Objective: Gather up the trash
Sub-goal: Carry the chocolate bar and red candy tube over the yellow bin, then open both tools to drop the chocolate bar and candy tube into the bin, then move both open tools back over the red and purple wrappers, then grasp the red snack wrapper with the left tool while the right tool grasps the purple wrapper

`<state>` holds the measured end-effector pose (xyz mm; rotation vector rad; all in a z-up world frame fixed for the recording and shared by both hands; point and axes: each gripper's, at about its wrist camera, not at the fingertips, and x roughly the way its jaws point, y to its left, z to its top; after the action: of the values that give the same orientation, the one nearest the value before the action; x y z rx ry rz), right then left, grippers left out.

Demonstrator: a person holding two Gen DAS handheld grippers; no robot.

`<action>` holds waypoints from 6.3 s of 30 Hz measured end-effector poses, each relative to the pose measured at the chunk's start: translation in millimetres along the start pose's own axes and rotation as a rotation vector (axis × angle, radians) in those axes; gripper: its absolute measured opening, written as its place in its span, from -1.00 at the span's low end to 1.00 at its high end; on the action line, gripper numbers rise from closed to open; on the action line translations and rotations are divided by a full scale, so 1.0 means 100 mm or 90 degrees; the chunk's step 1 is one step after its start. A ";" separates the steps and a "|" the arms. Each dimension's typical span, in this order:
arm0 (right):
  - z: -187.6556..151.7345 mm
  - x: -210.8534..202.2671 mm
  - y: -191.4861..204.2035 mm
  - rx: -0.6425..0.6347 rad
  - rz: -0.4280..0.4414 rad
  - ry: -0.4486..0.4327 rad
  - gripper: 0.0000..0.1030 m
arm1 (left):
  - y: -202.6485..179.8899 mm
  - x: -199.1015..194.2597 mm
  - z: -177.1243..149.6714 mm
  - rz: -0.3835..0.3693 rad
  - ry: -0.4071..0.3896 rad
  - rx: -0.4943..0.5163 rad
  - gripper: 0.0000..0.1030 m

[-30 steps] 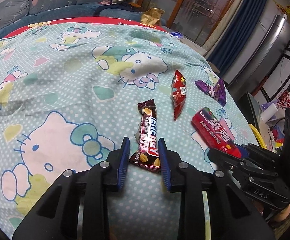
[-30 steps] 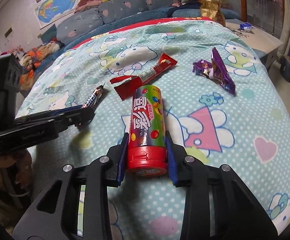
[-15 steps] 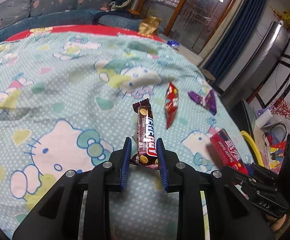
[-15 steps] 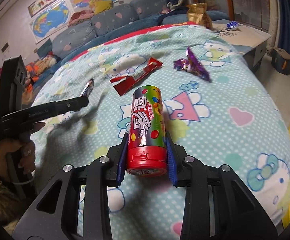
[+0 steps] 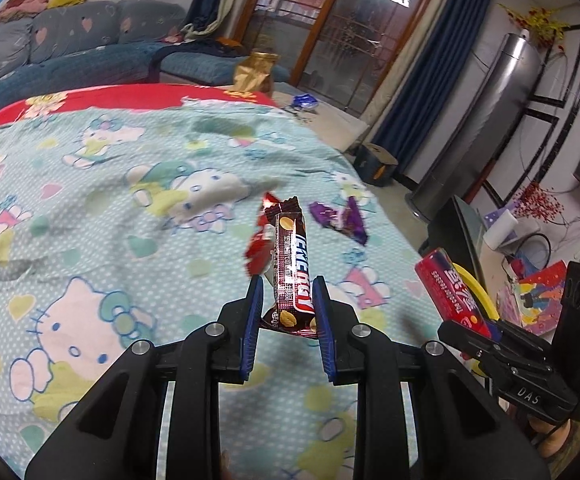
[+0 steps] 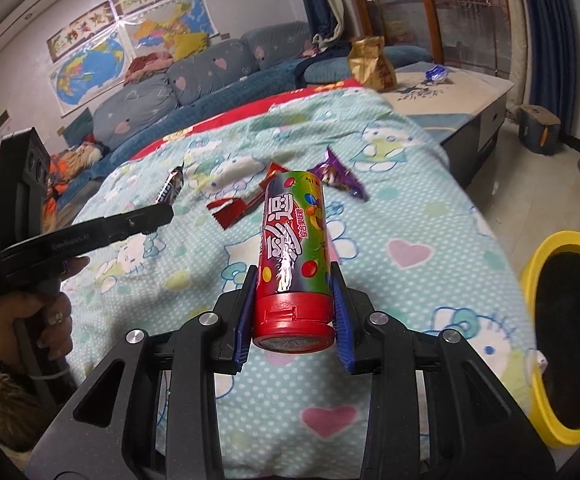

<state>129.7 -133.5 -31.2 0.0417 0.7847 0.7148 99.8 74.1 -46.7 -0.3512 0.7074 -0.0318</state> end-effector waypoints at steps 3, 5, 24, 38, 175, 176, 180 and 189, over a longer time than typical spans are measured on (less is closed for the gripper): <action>0.01 -0.10 -0.05 0.007 -0.007 -0.012 -0.47 | -0.12 0.00 0.00 -0.012 0.000 0.014 -0.53; 0.02 -0.16 -0.09 0.012 -0.015 -0.021 -0.47 | -0.20 0.01 0.00 -0.021 0.001 0.024 -0.53; 0.00 -0.55 -0.48 0.051 -0.074 -0.065 -0.47 | -0.78 0.08 0.01 -0.079 0.006 0.096 -0.53; -0.11 -0.81 -0.79 0.090 -0.121 -0.085 -0.47 | -1.24 0.18 0.02 -0.124 0.014 0.154 -0.53; 0.53 0.45 -0.59 0.021 -0.051 0.021 -0.05 | -0.02 0.65 0.19 0.078 -0.006 0.028 0.74; 0.55 0.52 -0.57 0.016 -0.052 0.031 -0.09 | 0.01 0.67 0.18 0.077 -0.001 0.023 0.66; 0.62 0.80 -0.51 -0.004 -0.052 0.062 -0.20 | 0.13 0.75 0.15 0.069 0.018 -0.003 0.57; 0.73 1.28 -0.43 -0.042 -0.063 0.105 -0.41 | 0.28 0.88 0.12 0.040 0.046 -0.041 0.19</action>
<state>265.5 -73.2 -72.0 -0.1166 0.9131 0.6550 172.4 90.8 -102.7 -0.3910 0.7918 0.0389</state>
